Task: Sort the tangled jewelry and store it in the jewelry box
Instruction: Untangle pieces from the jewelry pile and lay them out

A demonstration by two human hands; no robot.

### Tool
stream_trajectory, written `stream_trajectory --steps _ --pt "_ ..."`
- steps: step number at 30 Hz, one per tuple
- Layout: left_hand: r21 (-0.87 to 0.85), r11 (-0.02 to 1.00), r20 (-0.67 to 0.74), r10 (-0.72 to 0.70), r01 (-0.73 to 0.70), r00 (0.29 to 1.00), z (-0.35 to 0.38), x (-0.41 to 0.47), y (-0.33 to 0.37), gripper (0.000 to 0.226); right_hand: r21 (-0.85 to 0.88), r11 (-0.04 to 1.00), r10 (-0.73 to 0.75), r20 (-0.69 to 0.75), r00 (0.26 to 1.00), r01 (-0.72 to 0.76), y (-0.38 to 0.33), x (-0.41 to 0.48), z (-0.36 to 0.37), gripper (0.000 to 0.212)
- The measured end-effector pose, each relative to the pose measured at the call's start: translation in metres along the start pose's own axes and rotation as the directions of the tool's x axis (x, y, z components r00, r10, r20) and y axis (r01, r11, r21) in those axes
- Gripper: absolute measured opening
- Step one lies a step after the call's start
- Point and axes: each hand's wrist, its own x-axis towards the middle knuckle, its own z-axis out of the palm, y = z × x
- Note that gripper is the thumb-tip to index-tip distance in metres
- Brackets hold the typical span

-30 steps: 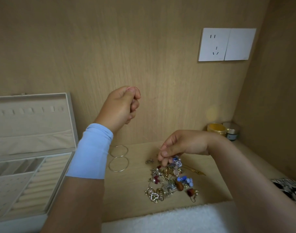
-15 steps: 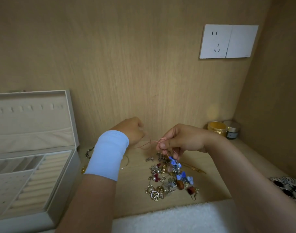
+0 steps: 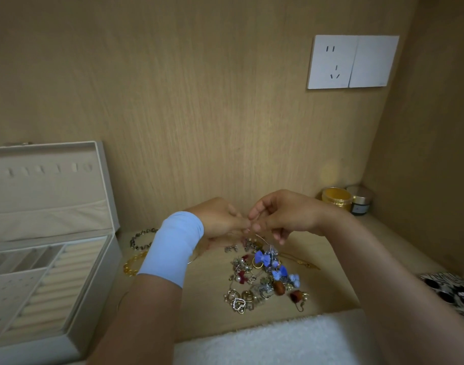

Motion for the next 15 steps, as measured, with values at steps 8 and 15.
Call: stream_trajectory --steps 8,15 --pt "-0.167 0.984 -0.104 0.039 -0.057 0.994 0.0019 0.0056 -0.0037 0.026 -0.483 0.859 0.202 0.007 0.979 -0.173 0.0026 0.0049 0.0081 0.026" --pt "-0.381 0.917 -0.212 0.041 -0.121 0.976 -0.0037 0.0068 -0.0066 0.025 -0.289 0.953 0.105 0.03 0.994 -0.092 0.0004 -0.0028 0.0018 0.01"
